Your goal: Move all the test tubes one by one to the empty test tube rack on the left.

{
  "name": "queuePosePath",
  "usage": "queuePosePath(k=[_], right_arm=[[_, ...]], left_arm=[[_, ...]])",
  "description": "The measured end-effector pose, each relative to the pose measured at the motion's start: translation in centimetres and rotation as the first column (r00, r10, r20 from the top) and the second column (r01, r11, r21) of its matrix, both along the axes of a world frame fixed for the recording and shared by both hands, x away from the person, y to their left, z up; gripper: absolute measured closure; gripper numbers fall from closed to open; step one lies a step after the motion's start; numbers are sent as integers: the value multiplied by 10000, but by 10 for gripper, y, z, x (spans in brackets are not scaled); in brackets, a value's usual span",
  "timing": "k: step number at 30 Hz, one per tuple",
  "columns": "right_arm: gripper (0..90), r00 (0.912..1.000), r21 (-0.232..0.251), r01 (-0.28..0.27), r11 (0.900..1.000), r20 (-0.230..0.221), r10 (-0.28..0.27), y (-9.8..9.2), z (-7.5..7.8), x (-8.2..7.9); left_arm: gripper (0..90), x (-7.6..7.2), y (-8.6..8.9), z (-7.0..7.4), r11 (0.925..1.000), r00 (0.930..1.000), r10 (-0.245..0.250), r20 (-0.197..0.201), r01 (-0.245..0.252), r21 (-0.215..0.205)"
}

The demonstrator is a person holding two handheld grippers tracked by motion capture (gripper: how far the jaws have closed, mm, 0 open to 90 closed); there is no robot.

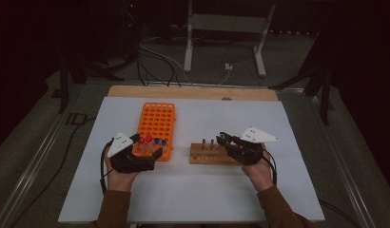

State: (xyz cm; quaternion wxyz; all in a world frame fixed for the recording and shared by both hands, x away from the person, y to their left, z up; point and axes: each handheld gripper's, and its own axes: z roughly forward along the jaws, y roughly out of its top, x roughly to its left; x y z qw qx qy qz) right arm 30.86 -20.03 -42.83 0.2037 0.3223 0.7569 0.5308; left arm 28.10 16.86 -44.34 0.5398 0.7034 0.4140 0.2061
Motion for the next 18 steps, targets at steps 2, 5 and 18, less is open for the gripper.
queuePosePath(k=[2,5,18], right_arm=[[758,10000,41,-16,10000,20,15,-1,3,-1],[758,9999,128,-62,9999,119,61,-1,9,-4],[757,9976,274,-654,9975,249,647,6,23,-18]], left_arm=[[7,-1,-1,1,10000,10000,-30,12,30,29],[7,-1,-4,2,9999,9999,-99,77,99,45],[7,-5,-20,7,9981,9981,-562,248,556,255]])
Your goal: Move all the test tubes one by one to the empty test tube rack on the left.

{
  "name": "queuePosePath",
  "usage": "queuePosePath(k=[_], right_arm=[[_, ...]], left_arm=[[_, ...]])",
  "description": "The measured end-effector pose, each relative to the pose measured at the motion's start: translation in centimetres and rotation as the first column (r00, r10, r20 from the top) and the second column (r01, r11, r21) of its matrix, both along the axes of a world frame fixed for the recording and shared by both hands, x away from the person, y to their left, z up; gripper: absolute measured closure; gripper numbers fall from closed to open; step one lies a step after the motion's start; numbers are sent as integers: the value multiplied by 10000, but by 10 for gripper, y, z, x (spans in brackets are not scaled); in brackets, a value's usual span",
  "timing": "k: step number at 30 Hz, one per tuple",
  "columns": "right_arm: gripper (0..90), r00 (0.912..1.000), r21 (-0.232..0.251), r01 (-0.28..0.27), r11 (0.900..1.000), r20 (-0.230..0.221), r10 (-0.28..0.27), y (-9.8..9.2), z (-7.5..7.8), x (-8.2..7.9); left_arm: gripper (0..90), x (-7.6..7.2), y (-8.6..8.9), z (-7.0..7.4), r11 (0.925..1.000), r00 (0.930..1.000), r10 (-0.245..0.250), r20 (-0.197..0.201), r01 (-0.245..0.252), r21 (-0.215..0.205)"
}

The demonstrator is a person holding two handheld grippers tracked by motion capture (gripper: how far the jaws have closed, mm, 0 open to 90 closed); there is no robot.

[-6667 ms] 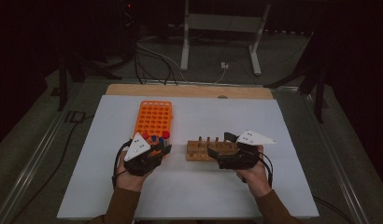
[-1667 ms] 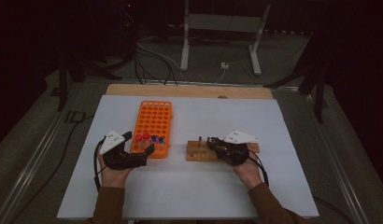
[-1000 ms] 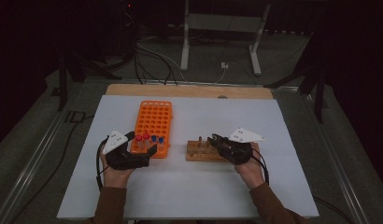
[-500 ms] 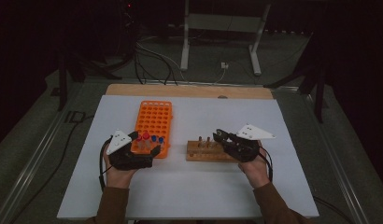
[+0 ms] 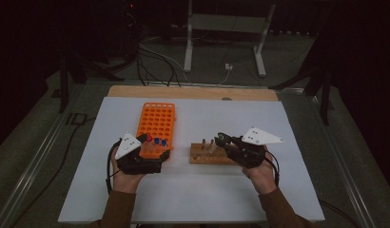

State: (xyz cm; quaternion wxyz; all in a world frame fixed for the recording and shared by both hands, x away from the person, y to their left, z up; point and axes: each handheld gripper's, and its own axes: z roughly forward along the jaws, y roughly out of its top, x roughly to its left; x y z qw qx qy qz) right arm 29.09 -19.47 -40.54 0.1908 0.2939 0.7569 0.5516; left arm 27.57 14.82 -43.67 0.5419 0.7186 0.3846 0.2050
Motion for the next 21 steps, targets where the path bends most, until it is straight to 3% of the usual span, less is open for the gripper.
queuePosePath(k=[11,21], right_arm=[[757,9980,-88,-604,9981,-217,602,15,-2,-7],[757,9929,-200,-1120,9935,-431,1111,28,-6,-12]], left_arm=[[11,-5,-25,0,9974,9979,-642,106,638,350],[59,-10,-49,-1,9864,9881,-1536,32,1531,597]])
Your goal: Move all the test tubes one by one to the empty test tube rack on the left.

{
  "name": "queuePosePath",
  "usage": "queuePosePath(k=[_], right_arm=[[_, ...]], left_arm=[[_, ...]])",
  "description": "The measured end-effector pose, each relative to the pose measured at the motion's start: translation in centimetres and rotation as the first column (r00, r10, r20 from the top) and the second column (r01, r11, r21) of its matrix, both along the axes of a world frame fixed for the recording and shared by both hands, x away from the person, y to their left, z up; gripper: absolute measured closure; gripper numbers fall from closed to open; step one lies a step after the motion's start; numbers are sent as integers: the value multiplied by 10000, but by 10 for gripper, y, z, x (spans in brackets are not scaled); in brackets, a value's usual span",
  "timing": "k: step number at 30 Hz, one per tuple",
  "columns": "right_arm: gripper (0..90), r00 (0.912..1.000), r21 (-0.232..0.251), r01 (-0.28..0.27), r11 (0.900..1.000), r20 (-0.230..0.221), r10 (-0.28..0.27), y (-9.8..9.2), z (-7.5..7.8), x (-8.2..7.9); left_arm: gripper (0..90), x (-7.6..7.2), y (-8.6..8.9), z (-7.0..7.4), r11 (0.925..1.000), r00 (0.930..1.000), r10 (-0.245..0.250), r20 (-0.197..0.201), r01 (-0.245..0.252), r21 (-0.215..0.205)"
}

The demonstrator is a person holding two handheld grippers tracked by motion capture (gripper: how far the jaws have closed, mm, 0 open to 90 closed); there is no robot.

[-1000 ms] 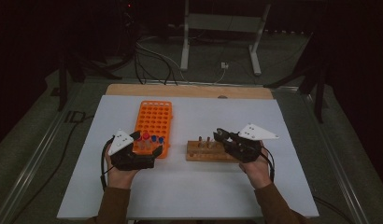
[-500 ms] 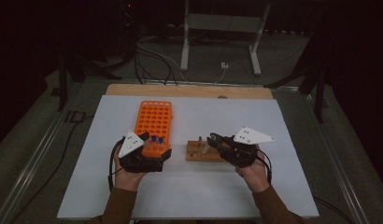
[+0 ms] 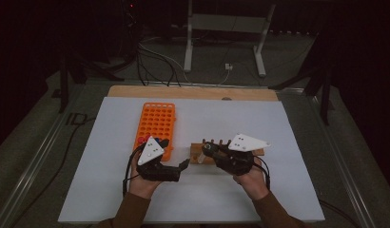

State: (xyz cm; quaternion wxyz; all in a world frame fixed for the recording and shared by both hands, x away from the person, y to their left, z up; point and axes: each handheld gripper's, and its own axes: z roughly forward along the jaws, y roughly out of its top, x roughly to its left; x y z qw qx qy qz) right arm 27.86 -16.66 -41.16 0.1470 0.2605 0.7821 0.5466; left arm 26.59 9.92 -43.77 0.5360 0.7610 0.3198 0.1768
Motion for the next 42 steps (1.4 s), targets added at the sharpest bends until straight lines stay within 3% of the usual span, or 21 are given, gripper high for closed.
queuePosePath(k=[7,14,22,27,38,42], right_arm=[[757,9995,-14,-291,9996,-126,291,8,-3,-3],[757,9982,-40,-534,9986,-269,532,15,-7,-5],[757,9970,-38,-693,9976,-337,691,19,-8,-7],[757,9962,-6,-770,9970,-398,770,20,-9,-7],[753,9956,5,-803,9968,-485,803,20,-10,-7],[631,9954,220,-829,9963,-457,839,18,-8,-6]], left_arm=[[154,-4,-14,-3,9975,9975,-705,-104,706,81],[230,-7,-26,-6,9940,9950,-996,-43,997,460],[548,-9,-32,-9,9913,9935,-1140,-26,1139,663],[682,-8,-31,-10,9902,9921,-1249,-101,1253,616],[760,-9,-33,-11,9861,9886,-1497,-172,1505,697],[764,-7,-31,-12,9881,9904,-1364,-230,1377,679]])
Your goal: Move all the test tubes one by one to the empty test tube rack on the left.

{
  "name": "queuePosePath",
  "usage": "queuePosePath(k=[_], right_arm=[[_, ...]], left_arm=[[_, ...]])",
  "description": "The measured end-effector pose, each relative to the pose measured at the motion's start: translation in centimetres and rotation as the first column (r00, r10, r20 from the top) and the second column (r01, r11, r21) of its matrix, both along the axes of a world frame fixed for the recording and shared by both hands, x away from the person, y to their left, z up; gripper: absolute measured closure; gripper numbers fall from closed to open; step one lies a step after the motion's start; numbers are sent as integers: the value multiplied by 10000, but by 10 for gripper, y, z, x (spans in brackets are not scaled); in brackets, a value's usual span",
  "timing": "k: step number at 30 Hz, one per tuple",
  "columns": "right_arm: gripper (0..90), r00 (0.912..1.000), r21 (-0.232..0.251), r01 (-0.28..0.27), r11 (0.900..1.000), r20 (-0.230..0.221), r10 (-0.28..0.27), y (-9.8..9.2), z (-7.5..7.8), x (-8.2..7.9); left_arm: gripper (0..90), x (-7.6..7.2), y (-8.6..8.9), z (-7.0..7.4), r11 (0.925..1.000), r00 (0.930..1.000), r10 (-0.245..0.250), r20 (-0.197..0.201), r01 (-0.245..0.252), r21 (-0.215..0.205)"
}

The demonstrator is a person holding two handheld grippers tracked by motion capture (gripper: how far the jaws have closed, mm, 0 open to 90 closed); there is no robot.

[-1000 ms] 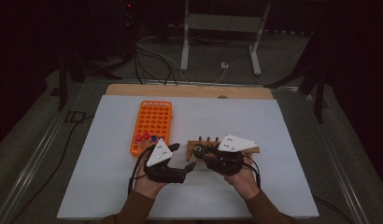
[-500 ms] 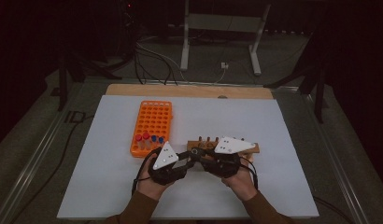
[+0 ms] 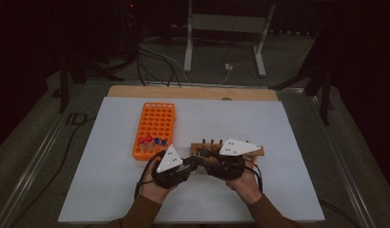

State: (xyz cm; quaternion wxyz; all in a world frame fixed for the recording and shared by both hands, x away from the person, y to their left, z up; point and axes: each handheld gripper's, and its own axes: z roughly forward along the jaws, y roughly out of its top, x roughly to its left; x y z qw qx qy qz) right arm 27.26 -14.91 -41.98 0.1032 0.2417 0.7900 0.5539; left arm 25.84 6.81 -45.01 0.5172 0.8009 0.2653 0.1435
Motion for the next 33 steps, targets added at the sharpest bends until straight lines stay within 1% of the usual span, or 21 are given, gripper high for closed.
queuePosePath(k=[3,6,7,11,16,19,24,27,29,32,33], right_arm=[[534,9999,174,96,9998,35,-96,-5,3,1],[421,9992,261,385,9989,63,-387,-9,5,4],[398,9989,266,475,9985,41,-476,-11,5,4],[302,9970,84,777,9969,67,-777,-15,6,7],[208,9935,-60,1140,9935,-72,-1140,-20,4,13],[164,9903,-57,1382,9904,-160,-1382,-24,3,15],[146,9836,-81,1794,9837,-183,-1795,-35,1,18],[121,9780,-48,2079,9781,-182,-2080,-44,0,20],[104,9727,-94,2315,9728,-147,-2317,-49,0,21],[78,9679,-6,2506,9681,-172,-2506,-57,0,22],[62,9645,-8,2635,9647,-181,-2634,-59,-1,23]], left_arm=[[764,1,3,-1,9999,9999,109,-54,-110,-37],[764,3,7,-1,9997,9997,229,-83,-230,-125],[764,3,8,-1,9995,9996,263,-115,-265,-157],[764,5,13,0,9991,9992,390,-118,-392,-176],[764,6,20,1,9980,9982,587,-90,-589,-232],[765,7,26,3,9969,9974,724,-67,-725,-290],[765,8,35,5,9946,9951,992,-18,-992,-303],[765,9,40,6,9929,9933,1151,12,-1151,-308],[765,10,44,7,9914,9920,1261,27,-1260,-361],[765,10,49,9,9890,9897,1431,79,-1427,-382],[765,10,51,9,9882,9889,1481,90,-1476,-408]])
